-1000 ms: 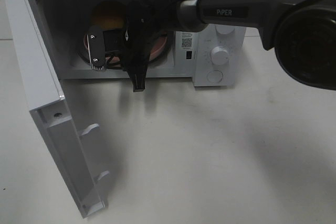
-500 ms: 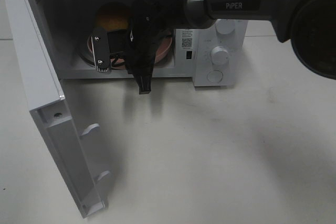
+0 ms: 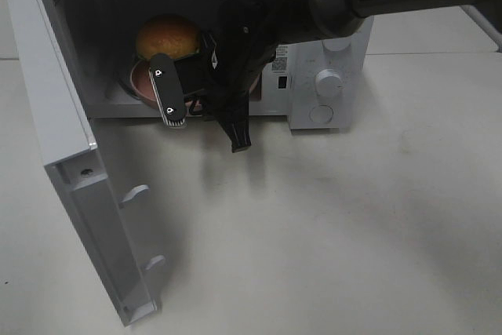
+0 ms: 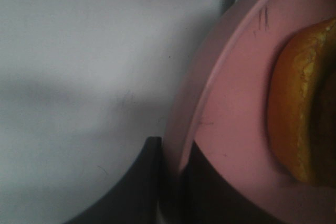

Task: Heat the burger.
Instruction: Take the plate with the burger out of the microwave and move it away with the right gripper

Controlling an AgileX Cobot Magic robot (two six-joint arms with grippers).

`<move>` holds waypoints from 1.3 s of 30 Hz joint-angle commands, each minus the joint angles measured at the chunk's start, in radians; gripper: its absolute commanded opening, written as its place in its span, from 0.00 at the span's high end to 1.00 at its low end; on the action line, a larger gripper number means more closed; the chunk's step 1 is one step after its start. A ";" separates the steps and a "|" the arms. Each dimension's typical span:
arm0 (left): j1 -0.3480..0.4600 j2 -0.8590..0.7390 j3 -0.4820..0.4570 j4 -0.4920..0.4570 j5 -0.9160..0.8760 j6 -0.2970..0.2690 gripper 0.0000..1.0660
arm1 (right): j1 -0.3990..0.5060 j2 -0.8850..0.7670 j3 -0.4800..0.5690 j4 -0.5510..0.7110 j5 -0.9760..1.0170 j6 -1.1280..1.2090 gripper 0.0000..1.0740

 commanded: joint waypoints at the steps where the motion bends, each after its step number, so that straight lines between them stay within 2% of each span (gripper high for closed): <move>1: 0.001 -0.020 0.003 -0.002 -0.009 -0.008 0.06 | 0.000 -0.071 0.072 -0.004 -0.064 -0.031 1.00; 6: 0.001 -0.020 0.003 -0.002 -0.009 -0.008 0.06 | -0.010 -0.111 0.117 -0.003 -0.100 -0.048 1.00; 18: 0.001 -0.020 0.003 -0.002 -0.009 -0.008 0.06 | -0.012 -0.258 0.347 0.008 -0.288 -0.131 1.00; 22: 0.001 -0.020 0.003 -0.002 -0.009 -0.008 0.06 | -0.023 -0.292 0.392 0.021 -0.295 -0.164 1.00; 27: 0.001 -0.020 0.003 -0.002 -0.009 -0.008 0.06 | -0.032 -0.376 0.496 0.084 -0.314 -0.256 1.00; 30: 0.001 -0.020 0.003 -0.002 -0.009 -0.008 0.06 | -0.032 -0.386 0.507 0.093 -0.314 -0.264 1.00; 39: 0.001 -0.020 0.003 -0.002 -0.009 -0.008 0.06 | -0.032 -0.503 0.630 0.139 -0.314 -0.276 1.00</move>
